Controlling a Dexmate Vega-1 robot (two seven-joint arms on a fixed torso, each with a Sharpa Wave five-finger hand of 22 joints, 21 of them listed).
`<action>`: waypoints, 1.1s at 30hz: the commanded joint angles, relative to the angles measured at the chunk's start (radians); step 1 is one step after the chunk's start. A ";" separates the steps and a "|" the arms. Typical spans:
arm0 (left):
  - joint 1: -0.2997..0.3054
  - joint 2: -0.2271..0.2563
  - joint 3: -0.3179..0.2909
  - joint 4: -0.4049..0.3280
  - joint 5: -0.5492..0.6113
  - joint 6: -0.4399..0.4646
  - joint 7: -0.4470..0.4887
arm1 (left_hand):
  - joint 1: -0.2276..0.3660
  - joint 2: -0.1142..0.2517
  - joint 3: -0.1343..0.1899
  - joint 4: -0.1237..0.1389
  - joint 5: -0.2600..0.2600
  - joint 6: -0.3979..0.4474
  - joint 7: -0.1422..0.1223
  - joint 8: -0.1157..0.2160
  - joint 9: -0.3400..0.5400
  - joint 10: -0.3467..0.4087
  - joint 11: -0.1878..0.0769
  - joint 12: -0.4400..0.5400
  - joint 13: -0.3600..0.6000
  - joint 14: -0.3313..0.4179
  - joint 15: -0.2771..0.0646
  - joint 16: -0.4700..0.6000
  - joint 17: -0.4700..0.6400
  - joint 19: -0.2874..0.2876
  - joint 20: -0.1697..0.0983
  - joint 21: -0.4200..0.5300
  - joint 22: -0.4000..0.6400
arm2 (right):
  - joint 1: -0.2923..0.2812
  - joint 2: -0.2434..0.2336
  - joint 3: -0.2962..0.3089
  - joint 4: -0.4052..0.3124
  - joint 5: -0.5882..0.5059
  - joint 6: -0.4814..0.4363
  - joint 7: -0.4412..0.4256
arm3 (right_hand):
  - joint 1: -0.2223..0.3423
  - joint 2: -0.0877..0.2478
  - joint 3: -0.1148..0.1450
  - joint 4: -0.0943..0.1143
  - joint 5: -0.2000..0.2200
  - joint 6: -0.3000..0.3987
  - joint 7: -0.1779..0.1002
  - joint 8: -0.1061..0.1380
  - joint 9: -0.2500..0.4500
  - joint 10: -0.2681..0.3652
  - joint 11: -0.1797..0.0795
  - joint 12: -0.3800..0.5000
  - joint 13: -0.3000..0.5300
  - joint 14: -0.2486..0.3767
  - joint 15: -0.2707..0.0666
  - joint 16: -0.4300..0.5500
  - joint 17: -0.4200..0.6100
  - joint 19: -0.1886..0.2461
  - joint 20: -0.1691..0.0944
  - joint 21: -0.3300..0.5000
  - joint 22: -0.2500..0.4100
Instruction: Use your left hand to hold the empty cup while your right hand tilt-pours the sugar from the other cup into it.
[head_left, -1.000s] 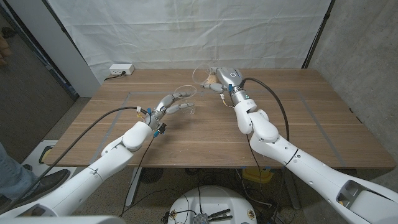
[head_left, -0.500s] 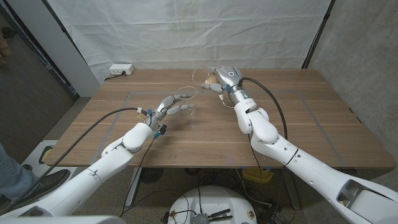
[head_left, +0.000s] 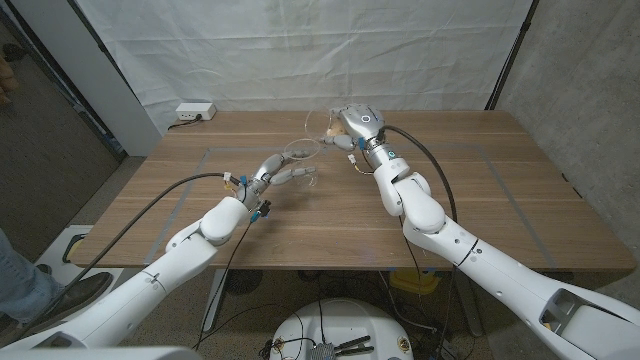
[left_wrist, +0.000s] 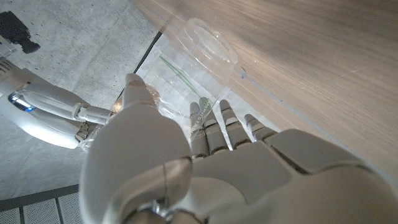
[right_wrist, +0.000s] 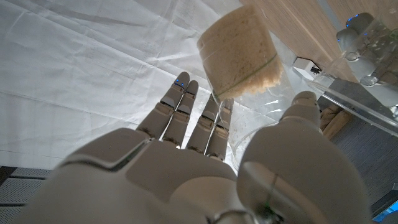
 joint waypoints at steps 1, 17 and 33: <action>0.010 0.010 -0.001 -0.038 0.013 0.017 0.011 | -0.002 0.000 -0.007 0.000 -0.006 0.005 0.007 -0.004 0.004 0.003 0.001 -0.005 0.006 -0.003 -0.003 -0.003 0.002 -0.001 0.009 -0.002 0.001 | -0.004 -0.006 0.009 -0.013 -0.057 0.033 0.033 | 0.001 0.011 0.005 0.002 0.000 0.013 -0.003 0.000 0.002 0.003 -0.008 -0.006 0.003 -0.001 -0.106 -0.004 0.005 0.000 -0.070 -0.002 0.004; 0.020 0.026 -0.005 -0.059 0.011 0.040 0.008 | -0.006 0.001 -0.010 0.004 -0.009 0.004 0.008 -0.009 0.004 0.000 0.002 -0.008 0.006 -0.008 0.000 -0.004 0.002 -0.003 0.014 -0.002 0.001 | 0.006 -0.024 0.016 -0.005 -0.147 0.079 0.022 | 0.006 0.014 0.005 0.003 -0.001 0.016 -0.009 -0.003 0.002 0.003 -0.014 -0.010 0.003 -0.006 -0.112 -0.005 0.005 -0.003 -0.073 -0.005 0.004; 0.007 0.028 -0.002 -0.051 0.010 0.044 -0.005 | -0.007 0.002 -0.012 0.005 -0.010 0.005 0.009 -0.013 0.004 -0.002 0.002 -0.010 0.006 -0.009 0.001 -0.003 0.002 -0.006 0.016 -0.003 0.002 | 0.002 -0.022 0.030 -0.005 -0.197 0.095 0.023 | 0.012 0.017 0.006 0.002 -0.001 0.020 -0.013 -0.005 0.003 0.001 -0.018 -0.013 0.003 -0.005 -0.115 -0.005 0.005 -0.002 -0.076 -0.006 0.004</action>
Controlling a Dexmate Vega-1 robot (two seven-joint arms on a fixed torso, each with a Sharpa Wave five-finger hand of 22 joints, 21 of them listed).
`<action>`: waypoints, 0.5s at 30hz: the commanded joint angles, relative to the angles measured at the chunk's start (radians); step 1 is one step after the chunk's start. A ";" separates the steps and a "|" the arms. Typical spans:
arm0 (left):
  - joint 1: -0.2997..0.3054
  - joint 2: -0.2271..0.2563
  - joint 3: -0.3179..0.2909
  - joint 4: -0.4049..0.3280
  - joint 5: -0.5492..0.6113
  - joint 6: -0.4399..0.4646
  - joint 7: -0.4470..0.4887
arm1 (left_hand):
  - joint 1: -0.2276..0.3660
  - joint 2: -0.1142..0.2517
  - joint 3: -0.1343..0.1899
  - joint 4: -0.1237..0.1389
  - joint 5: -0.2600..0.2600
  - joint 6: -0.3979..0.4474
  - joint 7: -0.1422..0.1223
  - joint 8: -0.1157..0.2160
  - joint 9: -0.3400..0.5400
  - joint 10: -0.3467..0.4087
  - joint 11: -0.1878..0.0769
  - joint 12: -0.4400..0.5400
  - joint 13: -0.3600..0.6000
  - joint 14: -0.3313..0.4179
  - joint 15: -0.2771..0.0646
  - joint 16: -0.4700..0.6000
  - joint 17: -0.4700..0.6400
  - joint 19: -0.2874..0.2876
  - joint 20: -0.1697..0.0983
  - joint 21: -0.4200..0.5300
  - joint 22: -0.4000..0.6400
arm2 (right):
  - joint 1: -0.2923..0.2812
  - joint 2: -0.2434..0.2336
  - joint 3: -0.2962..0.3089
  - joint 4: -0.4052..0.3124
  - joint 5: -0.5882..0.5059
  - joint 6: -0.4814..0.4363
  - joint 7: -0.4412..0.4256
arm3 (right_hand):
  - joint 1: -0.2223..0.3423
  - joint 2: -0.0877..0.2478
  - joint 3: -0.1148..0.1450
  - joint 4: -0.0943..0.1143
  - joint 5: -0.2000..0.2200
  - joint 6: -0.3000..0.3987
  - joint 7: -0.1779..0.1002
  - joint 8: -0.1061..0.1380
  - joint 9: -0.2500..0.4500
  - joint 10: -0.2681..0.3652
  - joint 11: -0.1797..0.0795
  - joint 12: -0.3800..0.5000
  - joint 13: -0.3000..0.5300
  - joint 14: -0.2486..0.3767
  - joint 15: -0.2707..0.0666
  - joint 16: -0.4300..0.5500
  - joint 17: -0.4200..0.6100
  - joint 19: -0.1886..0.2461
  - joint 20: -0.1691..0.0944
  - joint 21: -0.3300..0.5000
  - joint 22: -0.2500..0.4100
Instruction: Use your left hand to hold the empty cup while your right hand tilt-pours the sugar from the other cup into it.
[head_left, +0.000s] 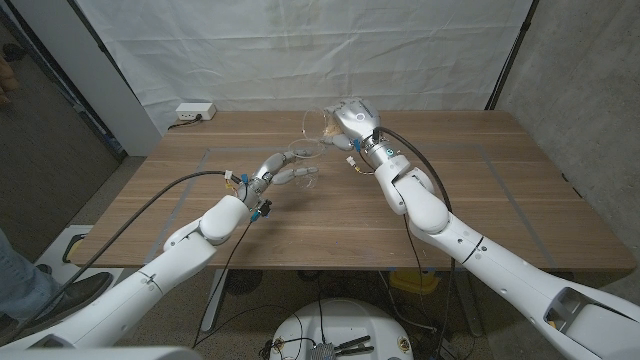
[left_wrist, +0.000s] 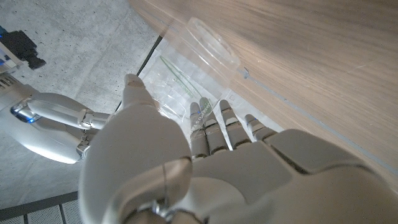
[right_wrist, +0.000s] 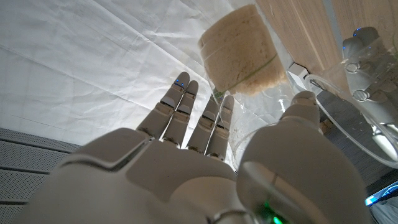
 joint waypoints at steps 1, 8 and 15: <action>-0.008 0.002 0.003 0.003 -0.001 0.002 -0.008 | -0.006 0.003 -0.004 -0.003 -0.002 0.003 0.007 -0.005 0.004 -0.001 0.002 -0.002 0.001 -0.006 -0.001 -0.003 0.002 -0.001 0.010 -0.003 0.002 | 0.000 -0.005 0.005 0.004 -0.044 0.020 0.000 | 0.008 0.008 0.003 -0.001 -0.001 0.013 -0.006 0.000 0.002 0.006 -0.008 0.000 0.002 -0.001 -0.118 -0.001 0.005 -0.002 -0.076 -0.006 0.004; -0.007 0.004 0.000 -0.006 0.003 -0.005 -0.005 | -0.008 0.003 -0.005 -0.001 -0.003 0.004 0.007 -0.007 0.004 -0.003 0.003 -0.003 0.001 -0.006 0.000 -0.003 0.002 -0.001 0.010 -0.002 0.002 | -0.001 -0.014 0.009 0.001 -0.067 0.029 0.012 | 0.010 0.010 0.004 -0.001 -0.001 0.018 -0.008 0.000 0.002 0.009 -0.009 -0.001 0.002 0.001 -0.121 0.000 0.005 -0.001 -0.077 -0.006 0.004; -0.001 0.005 -0.001 -0.014 0.004 -0.004 0.000 | -0.008 0.003 -0.005 -0.001 -0.004 0.005 0.006 -0.008 0.004 -0.002 0.003 -0.003 0.002 -0.006 -0.001 -0.003 0.002 -0.002 0.009 -0.002 0.002 | -0.002 -0.031 0.012 -0.001 -0.093 0.043 0.009 | 0.011 0.012 0.004 -0.001 -0.001 0.020 -0.009 -0.001 0.002 0.010 -0.007 -0.002 0.002 0.003 -0.121 0.000 0.005 -0.002 -0.077 -0.006 0.004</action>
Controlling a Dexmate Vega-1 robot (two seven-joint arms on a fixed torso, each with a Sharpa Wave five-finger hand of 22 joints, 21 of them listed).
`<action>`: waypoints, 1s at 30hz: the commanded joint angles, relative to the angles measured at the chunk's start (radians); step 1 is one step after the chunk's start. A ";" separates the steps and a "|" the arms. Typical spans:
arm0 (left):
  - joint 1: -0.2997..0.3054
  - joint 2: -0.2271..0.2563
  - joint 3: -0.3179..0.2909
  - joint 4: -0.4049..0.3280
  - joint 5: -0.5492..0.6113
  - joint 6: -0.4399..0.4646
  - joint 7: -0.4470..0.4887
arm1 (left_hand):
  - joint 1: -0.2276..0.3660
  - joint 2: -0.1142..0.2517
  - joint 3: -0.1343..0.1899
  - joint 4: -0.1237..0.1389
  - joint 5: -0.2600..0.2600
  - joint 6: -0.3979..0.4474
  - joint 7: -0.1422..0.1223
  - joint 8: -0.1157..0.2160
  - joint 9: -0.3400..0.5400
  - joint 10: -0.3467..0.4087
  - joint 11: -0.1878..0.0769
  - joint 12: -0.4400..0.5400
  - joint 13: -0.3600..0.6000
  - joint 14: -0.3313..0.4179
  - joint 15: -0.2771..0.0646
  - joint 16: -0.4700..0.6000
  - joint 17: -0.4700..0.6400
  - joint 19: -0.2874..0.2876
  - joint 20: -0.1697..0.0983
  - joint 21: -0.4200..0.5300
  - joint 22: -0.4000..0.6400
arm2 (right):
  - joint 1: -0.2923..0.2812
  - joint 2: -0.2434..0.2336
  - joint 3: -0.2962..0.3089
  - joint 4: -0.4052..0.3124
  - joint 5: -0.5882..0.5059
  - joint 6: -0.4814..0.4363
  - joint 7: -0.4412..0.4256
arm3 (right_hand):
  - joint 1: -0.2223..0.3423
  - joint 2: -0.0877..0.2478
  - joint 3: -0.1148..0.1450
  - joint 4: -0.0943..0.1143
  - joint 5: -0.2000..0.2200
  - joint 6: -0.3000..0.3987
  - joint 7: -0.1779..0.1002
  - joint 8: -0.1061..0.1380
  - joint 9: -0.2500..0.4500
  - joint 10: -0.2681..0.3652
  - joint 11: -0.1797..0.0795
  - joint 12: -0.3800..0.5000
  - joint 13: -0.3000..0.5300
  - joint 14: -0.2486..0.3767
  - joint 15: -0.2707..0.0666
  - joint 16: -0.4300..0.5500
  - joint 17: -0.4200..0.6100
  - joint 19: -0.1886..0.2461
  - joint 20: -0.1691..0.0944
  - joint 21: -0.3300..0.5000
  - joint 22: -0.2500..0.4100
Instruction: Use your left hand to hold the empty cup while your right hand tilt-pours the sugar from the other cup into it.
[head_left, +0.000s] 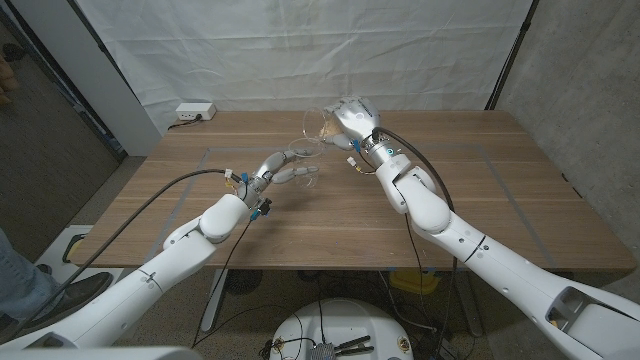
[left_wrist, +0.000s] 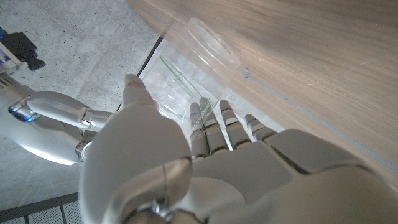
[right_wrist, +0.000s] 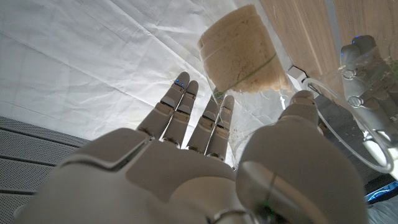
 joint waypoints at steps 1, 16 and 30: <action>0.006 0.003 -0.003 -0.014 0.004 -0.006 0.007 | -0.003 -0.001 -0.005 -0.001 -0.004 0.005 0.007 -0.001 0.004 -0.001 0.003 -0.003 0.002 -0.002 -0.004 -0.003 0.002 -0.002 0.010 -0.002 0.002 | -0.003 -0.024 0.006 -0.002 -0.046 0.024 0.003 | 0.006 0.007 0.004 0.000 -0.001 0.019 -0.009 -0.001 0.003 0.004 -0.002 -0.002 0.003 0.002 -0.121 0.000 0.005 -0.002 -0.078 -0.007 0.004; 0.021 0.005 -0.011 -0.029 -0.005 0.002 0.016 | -0.004 -0.001 -0.007 0.001 -0.005 0.007 0.008 -0.004 0.005 -0.001 0.003 -0.003 0.002 -0.002 -0.003 -0.002 0.002 -0.001 0.010 -0.002 0.002 | -0.008 -0.053 0.021 -0.012 -0.078 0.054 -0.044 | 0.011 0.015 0.007 0.001 -0.001 0.026 -0.016 -0.002 0.003 0.004 -0.006 -0.005 0.003 0.002 -0.130 0.000 0.006 0.000 -0.081 -0.007 0.005; 0.012 0.002 -0.005 -0.029 -0.001 0.005 0.012 | -0.006 -0.001 -0.009 0.002 -0.006 0.006 0.009 -0.007 0.005 -0.002 0.003 -0.004 0.002 -0.003 -0.001 -0.002 0.002 -0.002 0.010 -0.001 0.002 | 0.011 -0.067 0.017 -0.003 -0.116 0.089 -0.063 | 0.015 0.020 0.009 0.000 -0.002 0.029 -0.017 -0.004 0.004 0.003 -0.007 -0.008 0.003 0.002 -0.131 -0.001 0.006 -0.001 -0.082 -0.008 0.005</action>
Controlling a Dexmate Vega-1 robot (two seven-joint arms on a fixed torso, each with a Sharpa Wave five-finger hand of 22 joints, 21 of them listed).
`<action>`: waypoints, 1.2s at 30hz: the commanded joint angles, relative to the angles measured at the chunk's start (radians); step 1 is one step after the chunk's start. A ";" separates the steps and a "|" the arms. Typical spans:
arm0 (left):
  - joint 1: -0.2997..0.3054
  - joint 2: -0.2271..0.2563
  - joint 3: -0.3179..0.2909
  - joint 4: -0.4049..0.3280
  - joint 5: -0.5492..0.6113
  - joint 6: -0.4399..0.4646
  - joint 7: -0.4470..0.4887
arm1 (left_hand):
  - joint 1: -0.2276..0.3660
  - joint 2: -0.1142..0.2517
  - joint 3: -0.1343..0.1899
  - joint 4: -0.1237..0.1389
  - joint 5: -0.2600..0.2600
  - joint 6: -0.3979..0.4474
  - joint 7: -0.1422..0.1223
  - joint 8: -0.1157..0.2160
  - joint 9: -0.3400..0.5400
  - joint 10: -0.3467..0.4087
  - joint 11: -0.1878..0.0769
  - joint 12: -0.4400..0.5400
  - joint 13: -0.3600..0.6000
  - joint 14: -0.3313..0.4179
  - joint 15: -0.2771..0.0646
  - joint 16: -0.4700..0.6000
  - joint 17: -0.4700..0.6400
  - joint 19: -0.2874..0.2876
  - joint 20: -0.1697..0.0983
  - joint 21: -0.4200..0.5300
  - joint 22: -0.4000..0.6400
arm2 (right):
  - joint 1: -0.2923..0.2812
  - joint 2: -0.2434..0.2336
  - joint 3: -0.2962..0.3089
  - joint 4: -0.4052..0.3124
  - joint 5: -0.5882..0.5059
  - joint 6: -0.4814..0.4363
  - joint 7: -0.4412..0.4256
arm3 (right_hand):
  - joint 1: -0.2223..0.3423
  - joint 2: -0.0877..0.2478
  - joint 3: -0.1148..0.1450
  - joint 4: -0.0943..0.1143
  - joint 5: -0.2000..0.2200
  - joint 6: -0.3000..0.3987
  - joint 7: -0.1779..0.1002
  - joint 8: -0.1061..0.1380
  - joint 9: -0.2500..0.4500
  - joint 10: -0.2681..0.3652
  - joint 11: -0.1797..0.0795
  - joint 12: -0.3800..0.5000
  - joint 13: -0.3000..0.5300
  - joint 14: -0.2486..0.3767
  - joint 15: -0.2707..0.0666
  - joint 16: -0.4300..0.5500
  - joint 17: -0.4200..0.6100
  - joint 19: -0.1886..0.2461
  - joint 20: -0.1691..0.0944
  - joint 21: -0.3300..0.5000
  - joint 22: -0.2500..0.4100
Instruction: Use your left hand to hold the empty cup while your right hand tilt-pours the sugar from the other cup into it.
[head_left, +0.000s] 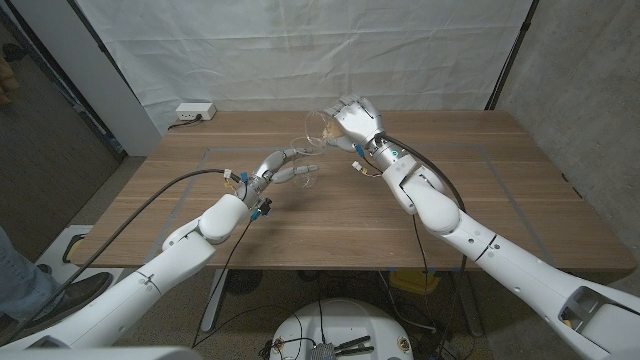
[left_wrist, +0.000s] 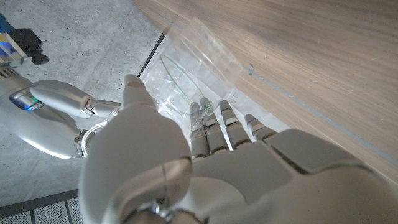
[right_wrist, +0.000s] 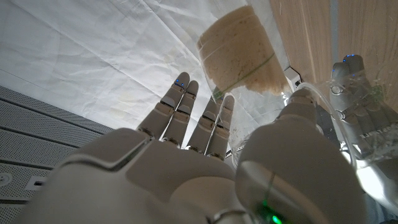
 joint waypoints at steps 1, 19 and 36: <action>-0.004 -0.002 0.004 -0.002 0.001 0.005 -0.001 | -0.005 0.001 -0.009 0.002 -0.005 0.002 0.003 -0.006 0.005 -0.002 0.003 -0.004 0.002 -0.003 -0.002 -0.002 0.002 -0.002 0.010 -0.001 0.002 | 0.018 -0.017 -0.001 0.004 -0.030 0.034 -0.009 | 0.000 0.012 0.007 -0.002 0.001 0.029 -0.017 0.000 0.003 0.004 -0.007 -0.002 0.003 0.002 -0.131 -0.001 0.006 -0.001 -0.082 -0.001 0.005; -0.010 -0.010 0.006 0.021 -0.009 -0.014 -0.010 | -0.007 0.001 -0.011 0.004 -0.006 0.003 0.003 -0.008 0.005 0.000 0.004 -0.004 0.002 -0.002 -0.002 -0.001 0.002 -0.002 0.010 -0.001 0.002 | 0.064 0.004 -0.024 0.015 -0.094 0.061 0.058 | 0.010 0.022 0.012 -0.003 -0.002 0.029 -0.020 -0.005 0.003 -0.004 -0.008 -0.008 0.003 -0.006 -0.125 -0.004 0.005 -0.008 -0.082 -0.004 0.006; -0.016 -0.007 -0.001 0.020 -0.015 -0.020 -0.016 | -0.007 0.001 -0.013 0.005 -0.006 0.004 0.004 -0.011 0.005 0.000 0.004 -0.004 0.002 -0.003 -0.002 -0.002 0.002 -0.002 0.010 -0.001 0.002 | 0.064 -0.022 -0.014 0.021 -0.121 0.073 -0.005 | 0.030 0.038 0.022 -0.008 -0.006 0.021 -0.012 -0.012 0.004 -0.005 -0.003 -0.013 0.004 -0.005 -0.125 -0.003 0.005 -0.009 -0.083 -0.005 0.006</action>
